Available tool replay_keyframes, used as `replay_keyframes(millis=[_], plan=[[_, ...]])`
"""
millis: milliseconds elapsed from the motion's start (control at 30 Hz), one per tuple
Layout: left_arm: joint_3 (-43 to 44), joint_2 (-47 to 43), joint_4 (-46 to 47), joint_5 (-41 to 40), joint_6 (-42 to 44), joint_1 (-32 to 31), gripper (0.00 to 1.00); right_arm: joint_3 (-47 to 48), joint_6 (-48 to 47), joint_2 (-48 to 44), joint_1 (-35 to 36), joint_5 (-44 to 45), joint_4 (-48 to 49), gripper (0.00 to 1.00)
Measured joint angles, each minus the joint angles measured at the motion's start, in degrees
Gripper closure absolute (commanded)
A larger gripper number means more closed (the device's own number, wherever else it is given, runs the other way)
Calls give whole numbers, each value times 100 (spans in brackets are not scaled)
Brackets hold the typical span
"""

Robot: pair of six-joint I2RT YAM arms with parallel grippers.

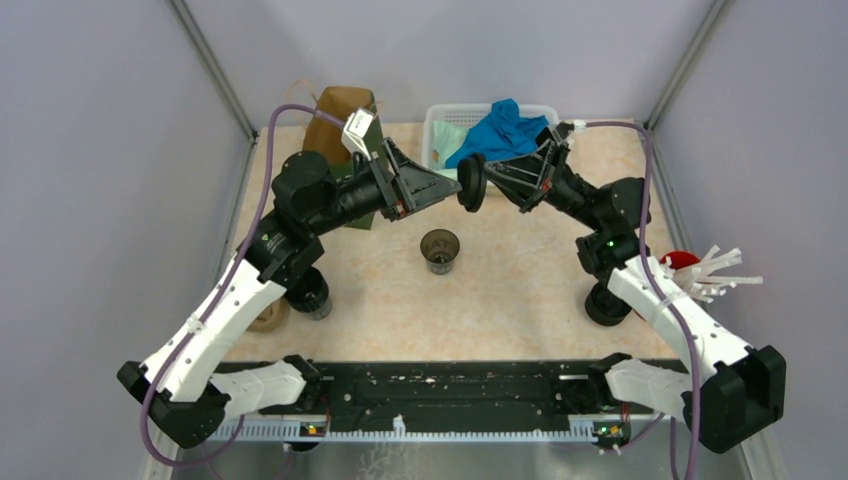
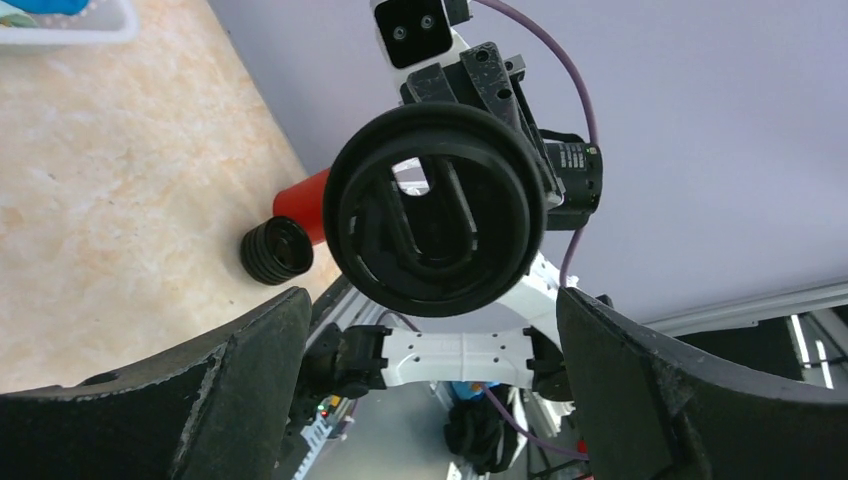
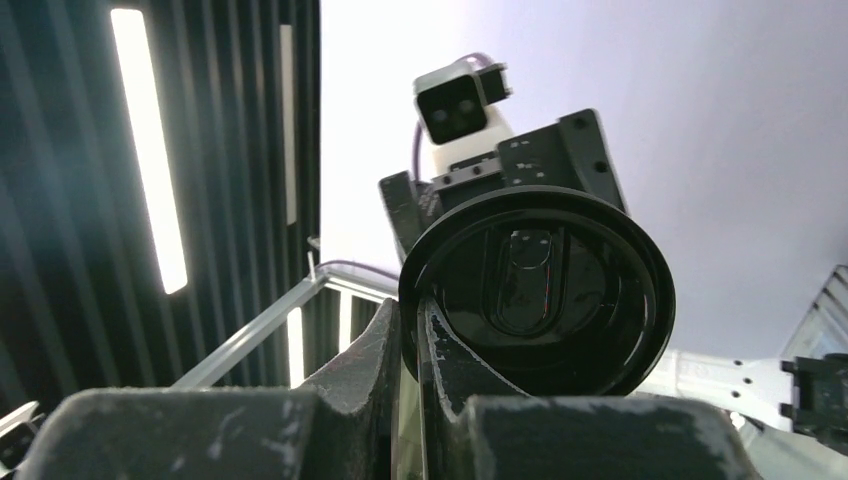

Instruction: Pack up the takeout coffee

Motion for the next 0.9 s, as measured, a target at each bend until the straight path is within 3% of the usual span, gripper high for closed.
replay_keyframes(millis=[433,900], plan=[[-299,282,1158,348,-719,55,2,0,450,68,66,59,529,96],[-297,417,1189,498,-848,66,19,0,382,166,136,55,546,96]])
